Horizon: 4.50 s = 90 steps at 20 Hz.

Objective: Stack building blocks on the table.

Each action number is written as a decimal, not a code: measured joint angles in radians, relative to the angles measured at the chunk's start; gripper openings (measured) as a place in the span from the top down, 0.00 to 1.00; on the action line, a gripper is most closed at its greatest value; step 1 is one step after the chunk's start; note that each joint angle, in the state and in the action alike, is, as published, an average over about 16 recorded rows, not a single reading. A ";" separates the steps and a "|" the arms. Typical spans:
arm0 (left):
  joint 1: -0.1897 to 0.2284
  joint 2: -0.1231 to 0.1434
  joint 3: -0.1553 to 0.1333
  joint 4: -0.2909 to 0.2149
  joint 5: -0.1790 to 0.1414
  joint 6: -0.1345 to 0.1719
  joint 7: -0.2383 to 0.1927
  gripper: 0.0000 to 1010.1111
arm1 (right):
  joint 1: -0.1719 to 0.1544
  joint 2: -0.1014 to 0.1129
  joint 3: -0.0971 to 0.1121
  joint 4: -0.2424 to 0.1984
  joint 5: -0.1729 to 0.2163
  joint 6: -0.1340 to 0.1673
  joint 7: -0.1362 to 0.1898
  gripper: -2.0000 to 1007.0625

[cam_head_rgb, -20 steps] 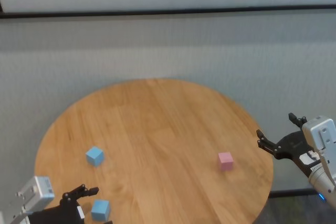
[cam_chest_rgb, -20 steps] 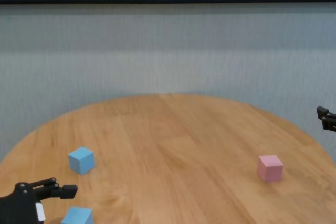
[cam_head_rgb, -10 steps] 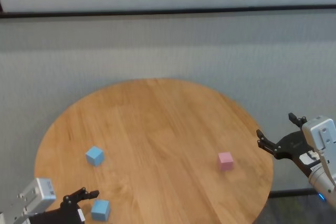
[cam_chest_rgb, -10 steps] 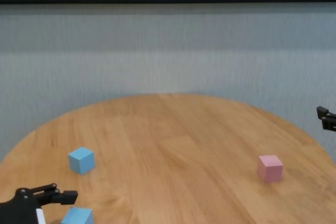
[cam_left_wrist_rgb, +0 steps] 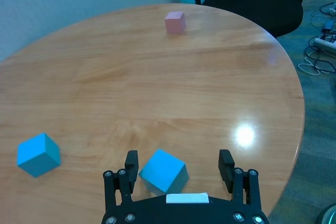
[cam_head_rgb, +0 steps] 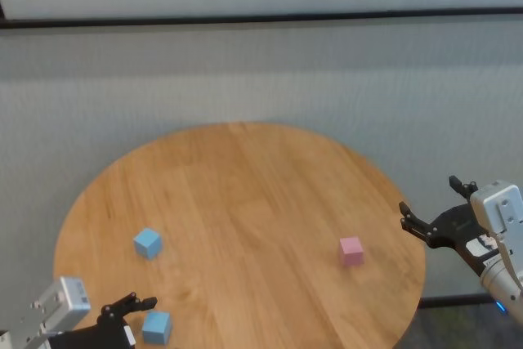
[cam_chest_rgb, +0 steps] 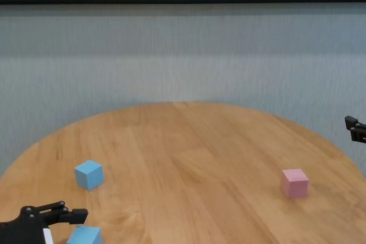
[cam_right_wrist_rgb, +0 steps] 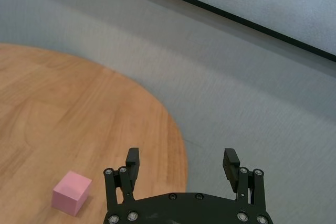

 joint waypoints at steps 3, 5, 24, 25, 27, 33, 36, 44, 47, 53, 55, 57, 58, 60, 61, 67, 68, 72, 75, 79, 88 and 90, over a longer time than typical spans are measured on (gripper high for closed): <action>-0.003 -0.004 0.002 0.004 -0.003 0.002 -0.002 0.01 | 0.000 0.000 0.000 0.000 0.000 0.000 0.000 0.00; -0.005 -0.006 0.004 0.007 -0.004 0.003 -0.003 0.01 | 0.000 0.000 0.000 0.000 0.000 0.000 0.000 0.00; -0.012 -0.021 0.013 0.034 -0.015 0.004 -0.007 0.01 | 0.000 0.000 0.000 0.000 0.000 0.000 0.000 0.00; -0.012 -0.021 0.013 0.035 -0.016 0.004 -0.007 0.01 | 0.000 0.000 0.000 0.000 0.000 0.000 0.000 0.00; -0.012 -0.022 0.014 0.035 -0.016 0.005 -0.007 0.01 | 0.000 0.000 0.000 0.000 0.000 0.000 0.000 0.00; -0.013 -0.022 0.016 0.036 -0.015 0.005 -0.006 0.03 | 0.000 0.000 0.000 0.000 0.000 0.000 0.000 0.00; -0.012 -0.022 0.017 0.035 -0.013 0.004 -0.005 0.07 | 0.000 0.000 0.000 0.000 0.000 0.000 0.000 0.00; -0.008 -0.020 0.019 0.031 -0.009 -0.002 -0.002 0.26 | 0.000 0.000 0.000 0.000 0.000 0.000 0.000 0.00; -0.006 -0.020 0.018 0.028 -0.008 -0.005 0.003 0.36 | 0.000 0.000 0.000 0.000 0.000 0.000 0.000 0.00; -0.007 -0.025 0.015 0.022 0.000 -0.006 0.017 0.51 | 0.000 0.000 0.000 0.000 0.000 0.000 0.000 0.00; -0.009 -0.028 0.014 0.019 0.004 -0.006 0.023 0.55 | 0.000 0.000 0.000 0.000 0.000 0.000 0.000 0.00; -0.013 -0.033 0.013 0.016 0.009 -0.006 0.030 0.57 | 0.000 0.000 0.000 0.000 0.000 0.000 0.000 0.00; -0.014 -0.036 0.013 0.014 0.011 -0.005 0.034 0.58 | 0.000 0.000 0.000 0.000 0.000 0.000 0.000 0.00; -0.020 -0.043 0.013 0.011 0.017 -0.003 0.041 0.60 | 0.000 0.000 0.000 0.000 0.000 0.000 0.000 0.00; -0.023 -0.047 0.014 0.009 0.020 -0.002 0.044 0.60 | 0.000 0.000 0.000 0.000 0.000 0.000 0.000 0.00; -0.047 -0.077 0.025 0.001 0.040 0.007 0.056 0.60 | 0.000 0.000 0.000 0.000 0.000 0.000 0.000 0.00; -0.052 -0.083 0.028 0.000 0.044 0.009 0.058 0.60 | 0.000 0.000 0.000 0.000 0.000 0.000 0.000 0.00; -0.075 -0.109 0.044 0.002 0.059 0.021 0.063 0.60 | 0.000 0.000 0.000 0.000 0.000 0.000 0.000 0.00; -0.093 -0.129 0.057 0.008 0.069 0.029 0.067 0.60 | 0.000 0.000 0.000 0.000 0.000 0.000 0.000 0.00; -0.118 -0.156 0.075 0.022 0.082 0.038 0.071 0.60 | 0.000 0.000 0.000 0.000 0.000 0.000 0.000 0.00; -0.169 -0.207 0.107 0.069 0.104 0.046 0.077 0.60 | 0.000 0.000 0.000 0.000 0.000 0.000 0.000 0.00; -0.179 -0.217 0.114 0.082 0.109 0.046 0.077 0.60 | 0.000 0.000 0.000 0.000 0.000 0.000 0.000 0.00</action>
